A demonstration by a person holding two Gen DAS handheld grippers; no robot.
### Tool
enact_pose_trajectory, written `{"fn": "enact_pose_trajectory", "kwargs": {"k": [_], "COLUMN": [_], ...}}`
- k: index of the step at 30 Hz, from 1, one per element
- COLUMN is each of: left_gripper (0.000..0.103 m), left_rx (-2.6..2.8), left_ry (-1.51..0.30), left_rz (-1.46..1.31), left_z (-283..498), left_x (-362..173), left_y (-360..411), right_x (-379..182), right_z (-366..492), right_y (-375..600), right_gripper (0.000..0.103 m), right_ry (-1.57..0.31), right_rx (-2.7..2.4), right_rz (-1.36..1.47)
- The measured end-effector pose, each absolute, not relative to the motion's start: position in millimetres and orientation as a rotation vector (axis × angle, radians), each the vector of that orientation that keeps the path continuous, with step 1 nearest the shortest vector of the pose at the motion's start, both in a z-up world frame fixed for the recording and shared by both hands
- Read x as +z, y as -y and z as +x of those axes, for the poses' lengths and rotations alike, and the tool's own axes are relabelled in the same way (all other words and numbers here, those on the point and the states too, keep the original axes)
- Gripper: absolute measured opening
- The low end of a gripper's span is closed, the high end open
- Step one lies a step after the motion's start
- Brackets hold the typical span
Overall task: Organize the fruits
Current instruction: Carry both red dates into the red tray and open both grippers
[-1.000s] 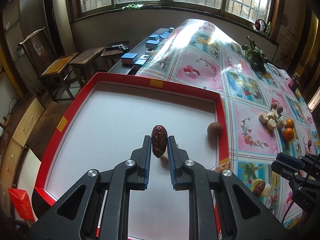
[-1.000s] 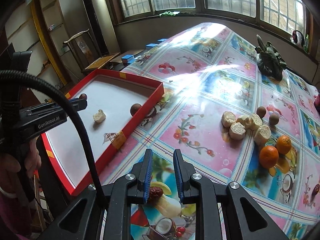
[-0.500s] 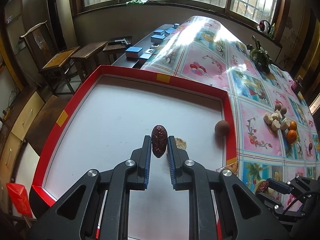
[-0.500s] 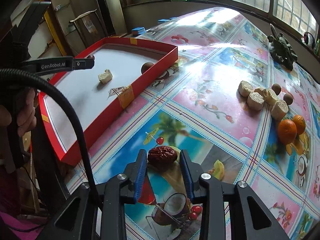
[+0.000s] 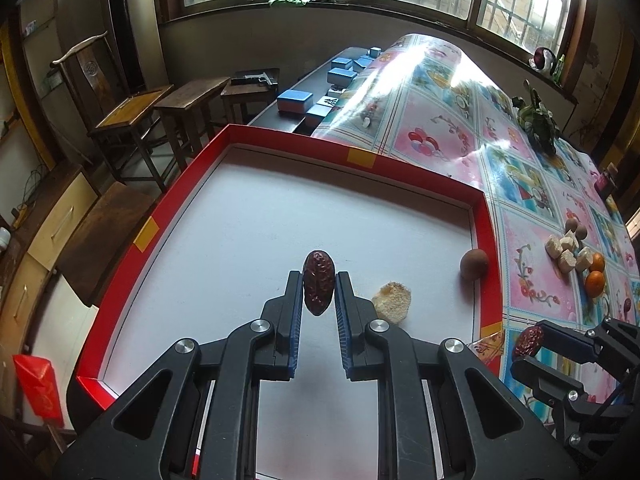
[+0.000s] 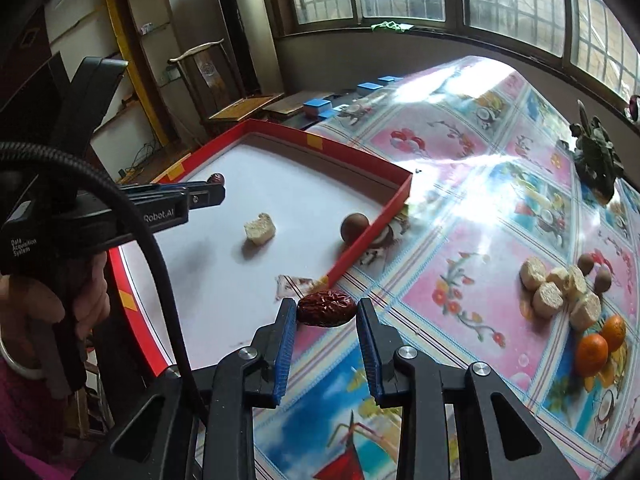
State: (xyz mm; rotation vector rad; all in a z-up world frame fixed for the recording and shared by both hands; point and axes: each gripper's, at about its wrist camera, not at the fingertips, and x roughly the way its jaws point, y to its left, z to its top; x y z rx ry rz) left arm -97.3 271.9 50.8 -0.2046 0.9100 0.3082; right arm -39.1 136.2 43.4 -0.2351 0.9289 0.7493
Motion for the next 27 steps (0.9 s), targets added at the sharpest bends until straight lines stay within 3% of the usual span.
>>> {"fn": "enact_pose_trajectory", "kwargs": {"k": [18,22,24,25,26,27], "left_gripper": [0.015,0.016,0.033,0.049,0.056,0.056], "left_rx": [0.337,0.344,0.347,0.347,0.345,0.343], "left_ry": [-0.970,-0.985,-0.985,-0.975,-0.960,-0.947], "left_rz": [-0.218,-0.222,-0.222,-0.218,-0.214,-0.209], "left_z": [-91,-90,-90,-91,-92,-94], "left_x": [30,30,31,33,36,39], "left_y": [-283,-282,-279,-276,-273,-271], "right_x": [5,9,16,19,22,26], "right_z": [-24,-27,-29,-30,-30,-31], "right_y": [-212,-209,-201,-196,-191,-185], "right_gripper": [0.030,0.033,0.035,0.035,0.036,0.039], "right_ry": [-0.969,-0.975,-0.957,-0.953,-0.951,-0.946], "right_rx": [0.861,0.870,0.864,0.863,0.868,0.872], "right_rz": [-0.354,-0.350,-0.327,-0.309,-0.286,-0.267]}}
